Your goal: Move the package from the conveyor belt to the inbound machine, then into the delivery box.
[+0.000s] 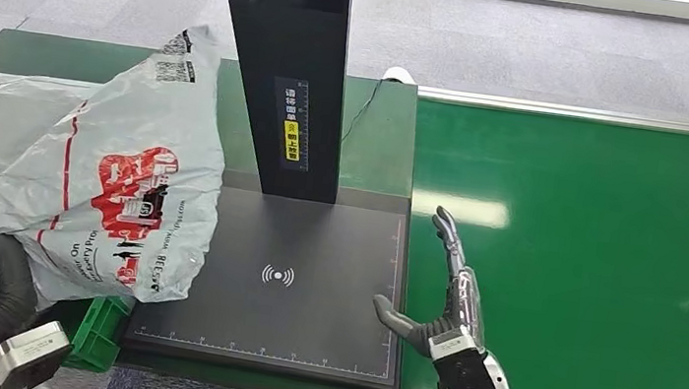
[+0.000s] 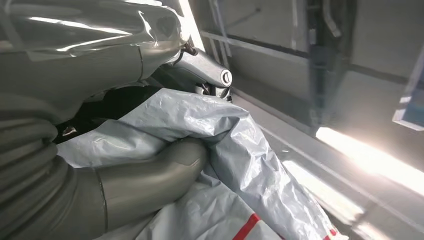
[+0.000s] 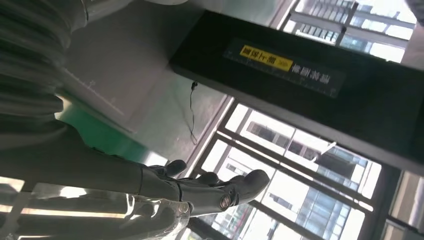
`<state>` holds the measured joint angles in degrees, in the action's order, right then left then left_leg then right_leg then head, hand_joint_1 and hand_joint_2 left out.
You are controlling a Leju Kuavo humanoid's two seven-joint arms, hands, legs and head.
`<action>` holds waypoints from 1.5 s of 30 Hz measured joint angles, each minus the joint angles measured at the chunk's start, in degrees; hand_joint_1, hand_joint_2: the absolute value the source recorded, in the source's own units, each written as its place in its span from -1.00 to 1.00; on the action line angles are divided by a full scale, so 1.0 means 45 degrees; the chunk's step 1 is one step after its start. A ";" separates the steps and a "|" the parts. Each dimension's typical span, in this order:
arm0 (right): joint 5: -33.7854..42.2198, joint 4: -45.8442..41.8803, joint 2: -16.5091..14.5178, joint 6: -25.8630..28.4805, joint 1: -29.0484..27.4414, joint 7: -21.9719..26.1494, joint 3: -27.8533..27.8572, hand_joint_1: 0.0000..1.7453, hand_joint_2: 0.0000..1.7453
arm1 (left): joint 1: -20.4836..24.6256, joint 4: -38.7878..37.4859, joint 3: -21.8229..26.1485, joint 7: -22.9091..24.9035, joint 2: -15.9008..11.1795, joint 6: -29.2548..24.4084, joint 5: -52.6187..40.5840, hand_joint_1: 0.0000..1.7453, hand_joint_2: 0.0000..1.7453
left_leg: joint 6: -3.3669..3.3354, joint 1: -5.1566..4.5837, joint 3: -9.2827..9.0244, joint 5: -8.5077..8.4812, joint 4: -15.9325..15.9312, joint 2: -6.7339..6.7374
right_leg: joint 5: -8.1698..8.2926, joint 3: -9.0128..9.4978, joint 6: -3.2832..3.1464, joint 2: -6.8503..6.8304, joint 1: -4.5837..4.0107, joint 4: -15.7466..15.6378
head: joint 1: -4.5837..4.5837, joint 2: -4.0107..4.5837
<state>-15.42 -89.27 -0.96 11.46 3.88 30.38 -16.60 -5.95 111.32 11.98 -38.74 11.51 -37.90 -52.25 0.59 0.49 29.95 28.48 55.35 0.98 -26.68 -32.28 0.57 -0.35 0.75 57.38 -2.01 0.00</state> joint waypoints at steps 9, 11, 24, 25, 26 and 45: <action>-0.0714 0.1230 -0.0990 -0.1129 0.2078 -0.0764 -0.0529 -1.00 1.00 | 0.0982 -0.2868 0.0233 0.4578 -0.1078 0.0040 -0.0783 -0.89 1.00 | 0.0004 0.0000 -0.0022 -0.0039 0.0003 -0.0004 | 0.0019 0.0002 -0.0015 -0.0003 0.0000 0.0004 | 0.0001 0.0000; -0.0746 0.1375 -0.1124 -0.1286 0.2531 -0.0981 -0.0589 -1.00 1.00 | 0.1323 -0.3430 -0.0020 0.5092 -0.1325 0.0046 -0.0741 -1.00 1.00 | 0.0004 -0.0001 -0.0020 -0.0039 0.0004 -0.0005 | 0.0020 0.0002 -0.0015 -0.0003 0.0000 0.0005 | 0.0001 0.0000; 0.0480 0.2861 -0.2461 -0.2491 0.5699 -0.1707 -0.0774 -1.00 1.00 | 0.2925 -0.4482 -0.0872 0.2550 -0.0900 0.0002 0.1474 -1.00 1.00 | 0.0006 -0.0001 -0.0009 -0.0045 0.0007 -0.0004 | 0.0033 -0.0005 -0.0020 -0.0004 0.0000 0.0011 | 0.0004 0.0000; 0.0576 0.2977 -0.2579 -0.2603 0.5843 -0.1684 -0.0834 -1.00 1.00 | 0.2908 -0.4211 -0.0891 0.2470 -0.0753 0.0015 0.1726 -1.00 1.00 | 0.0006 -0.0001 -0.0004 -0.0045 0.0007 -0.0003 | 0.0033 -0.0009 -0.0020 -0.0004 0.0000 0.0011 | 0.0001 0.0000; 0.0683 0.3107 -0.2693 -0.2722 0.5994 -0.1655 -0.0904 -1.00 1.00 | 0.2881 -0.3902 -0.0903 0.2416 -0.0624 0.0047 0.2049 -1.00 1.00 | 0.0006 -0.0001 0.0001 -0.0044 0.0007 -0.0003 | 0.0033 -0.0012 -0.0020 -0.0004 0.0000 0.0011 | 0.0002 0.0000; 0.2340 0.5635 -0.4147 -0.4354 0.7984 -0.0985 -0.2123 -1.00 1.00 | 0.1710 0.0208 0.0603 0.1424 0.0860 0.5974 0.7646 -1.00 1.00 | 0.0007 0.0001 0.0013 -0.0045 0.0006 -0.0005 | 0.0032 -0.0030 -0.0021 -0.0005 -0.0003 0.0012 | 0.0004 0.0000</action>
<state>-4.89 -63.91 -19.62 -8.13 39.81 25.94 -26.16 1.75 112.26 14.69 -32.33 15.38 -11.02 -17.84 0.62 0.49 30.01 28.27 55.37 0.96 -26.54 -32.41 0.47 -0.37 0.73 57.43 -1.99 0.00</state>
